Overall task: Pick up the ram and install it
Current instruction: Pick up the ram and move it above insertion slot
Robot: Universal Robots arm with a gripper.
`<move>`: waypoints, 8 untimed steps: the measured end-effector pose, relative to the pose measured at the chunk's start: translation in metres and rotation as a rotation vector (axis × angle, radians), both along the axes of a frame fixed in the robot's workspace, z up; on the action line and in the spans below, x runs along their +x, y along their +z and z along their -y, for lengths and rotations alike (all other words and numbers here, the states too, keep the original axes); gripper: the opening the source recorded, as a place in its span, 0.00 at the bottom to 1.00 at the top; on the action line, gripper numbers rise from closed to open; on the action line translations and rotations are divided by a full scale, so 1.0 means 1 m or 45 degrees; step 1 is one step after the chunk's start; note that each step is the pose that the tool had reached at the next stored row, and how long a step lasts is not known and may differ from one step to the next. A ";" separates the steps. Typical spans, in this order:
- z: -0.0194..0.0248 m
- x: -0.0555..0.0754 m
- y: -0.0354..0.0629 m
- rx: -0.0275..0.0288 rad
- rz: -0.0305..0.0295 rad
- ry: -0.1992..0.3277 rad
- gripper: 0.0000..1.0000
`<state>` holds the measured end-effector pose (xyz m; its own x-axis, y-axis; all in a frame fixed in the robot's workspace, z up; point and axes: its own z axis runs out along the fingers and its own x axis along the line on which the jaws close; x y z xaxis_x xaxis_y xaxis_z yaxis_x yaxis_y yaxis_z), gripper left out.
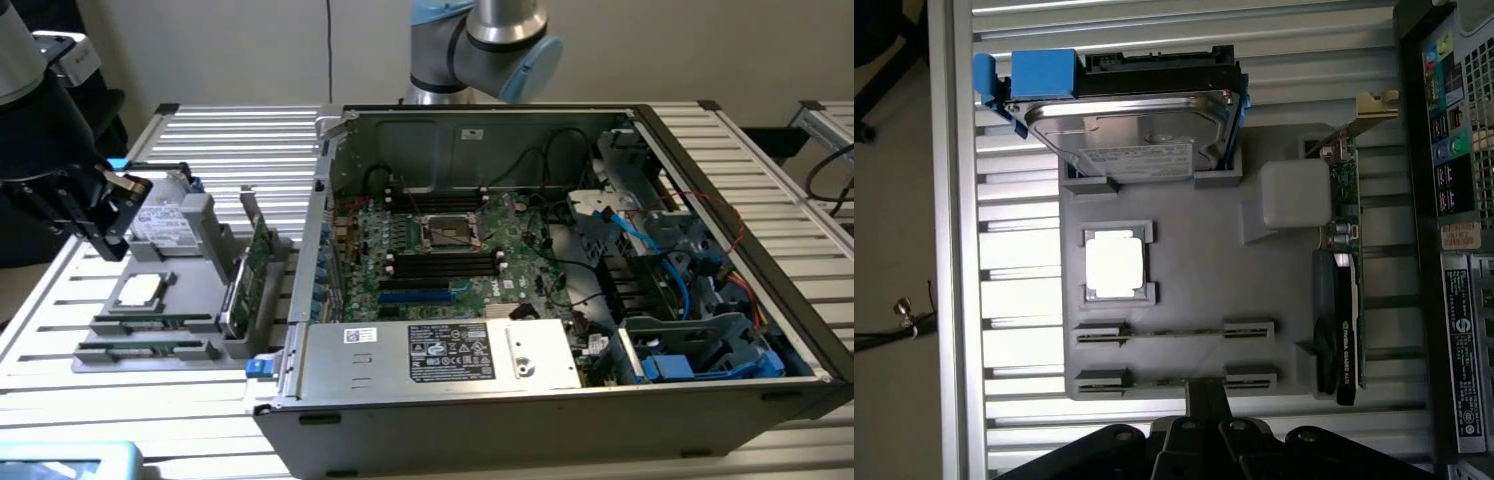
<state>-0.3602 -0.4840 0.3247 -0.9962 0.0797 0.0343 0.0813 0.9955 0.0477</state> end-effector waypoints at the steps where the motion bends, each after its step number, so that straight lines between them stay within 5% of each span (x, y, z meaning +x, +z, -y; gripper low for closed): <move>1: 0.0000 0.000 0.0000 0.0000 0.0001 0.000 0.11; 8: 0.0000 0.000 0.0000 0.0001 0.0039 0.131 0.11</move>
